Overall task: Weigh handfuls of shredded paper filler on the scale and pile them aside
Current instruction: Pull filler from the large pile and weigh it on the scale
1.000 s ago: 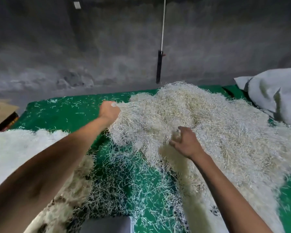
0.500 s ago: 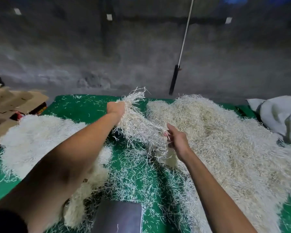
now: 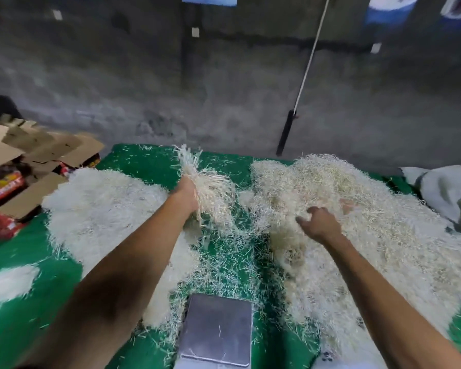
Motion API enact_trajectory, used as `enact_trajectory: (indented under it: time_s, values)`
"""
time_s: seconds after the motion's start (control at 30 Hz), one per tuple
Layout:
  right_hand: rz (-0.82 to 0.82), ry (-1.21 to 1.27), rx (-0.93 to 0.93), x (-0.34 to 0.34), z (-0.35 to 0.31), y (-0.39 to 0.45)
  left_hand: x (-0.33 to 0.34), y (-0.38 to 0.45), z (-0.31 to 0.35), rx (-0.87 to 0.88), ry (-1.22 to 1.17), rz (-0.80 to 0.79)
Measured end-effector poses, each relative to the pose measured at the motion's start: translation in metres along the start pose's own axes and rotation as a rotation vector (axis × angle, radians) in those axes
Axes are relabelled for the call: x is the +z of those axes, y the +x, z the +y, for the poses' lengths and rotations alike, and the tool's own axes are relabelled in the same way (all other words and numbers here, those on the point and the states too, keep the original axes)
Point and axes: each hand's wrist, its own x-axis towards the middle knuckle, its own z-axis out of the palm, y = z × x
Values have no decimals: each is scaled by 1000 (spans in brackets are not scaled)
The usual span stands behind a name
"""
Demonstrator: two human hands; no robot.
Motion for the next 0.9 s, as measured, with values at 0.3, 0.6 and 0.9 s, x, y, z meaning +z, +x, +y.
enact_trajectory:
  time_s: [0.3,0.6,0.9]
  values:
    - [-355,1341,74,80,-153,-82,21,-103,-79,139,427,-315]
    - [32,1148,53,137,-159,-143,-37,-84,-127,-256,-68,-385]
    - [-103,447,-241,171,-113,-180,-59,-62,-151,-180,73,-257]
